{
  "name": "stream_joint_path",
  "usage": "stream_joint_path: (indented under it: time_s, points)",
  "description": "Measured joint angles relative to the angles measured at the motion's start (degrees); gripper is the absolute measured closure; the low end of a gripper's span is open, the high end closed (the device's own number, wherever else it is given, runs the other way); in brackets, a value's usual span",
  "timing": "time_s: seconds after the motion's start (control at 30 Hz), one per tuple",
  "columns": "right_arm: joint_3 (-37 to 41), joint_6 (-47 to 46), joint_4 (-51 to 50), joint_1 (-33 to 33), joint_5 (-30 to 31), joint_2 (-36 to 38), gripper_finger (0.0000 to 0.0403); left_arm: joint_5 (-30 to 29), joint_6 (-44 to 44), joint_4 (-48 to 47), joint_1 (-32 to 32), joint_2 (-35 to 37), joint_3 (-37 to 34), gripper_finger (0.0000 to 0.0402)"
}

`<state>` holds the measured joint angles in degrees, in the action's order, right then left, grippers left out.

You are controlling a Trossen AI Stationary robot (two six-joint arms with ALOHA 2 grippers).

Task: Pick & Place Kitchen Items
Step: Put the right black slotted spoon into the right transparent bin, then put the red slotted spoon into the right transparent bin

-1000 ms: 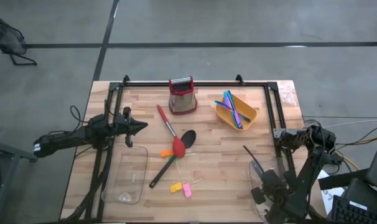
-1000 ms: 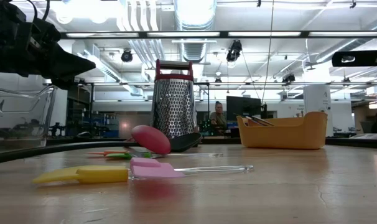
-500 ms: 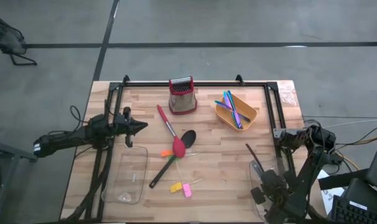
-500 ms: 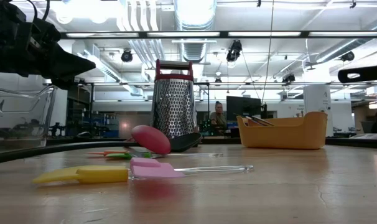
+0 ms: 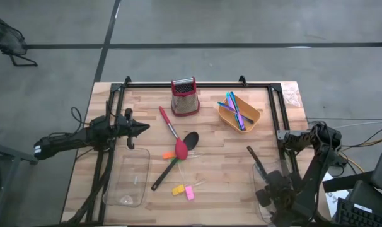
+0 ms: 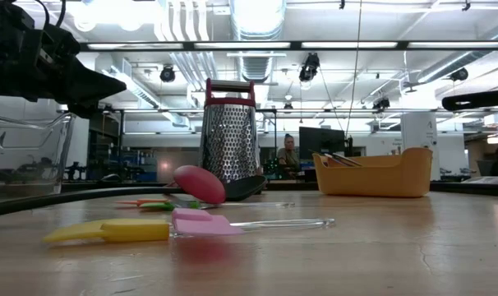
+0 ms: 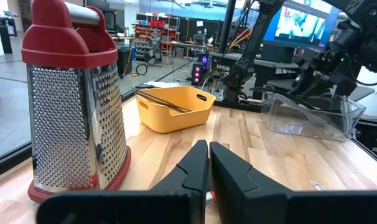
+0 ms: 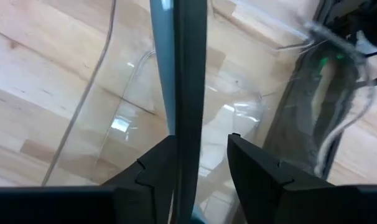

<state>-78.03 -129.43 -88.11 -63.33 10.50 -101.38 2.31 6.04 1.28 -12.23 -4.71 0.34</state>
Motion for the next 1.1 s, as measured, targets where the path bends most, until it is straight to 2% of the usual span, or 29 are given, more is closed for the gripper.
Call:
stream_joint_path:
  time_s: [0.1,0.3,0.5,1.1]
  points:
    - [-1.7,0.48,-1.86,0.0,1.06,0.04,0.0264,-0.01,-0.02,0.0,-0.01,0.0,0.0,0.0378]
    - [-4.01,3.45,-1.95,0.37,11.07,0.54,0.0282,-0.01,-0.02,0.0,-0.02,0.0,0.0,0.0378]
    - [-5.0,7.59,-1.91,2.58,12.86,0.52,0.0294,0.0,-0.02,0.0,-0.02,0.0,0.0,0.0378]
    - [-8.67,27.76,-1.18,11.38,26.02,0.51,0.0321,0.01,0.0,0.0,0.0,0.0,0.0,0.0378]
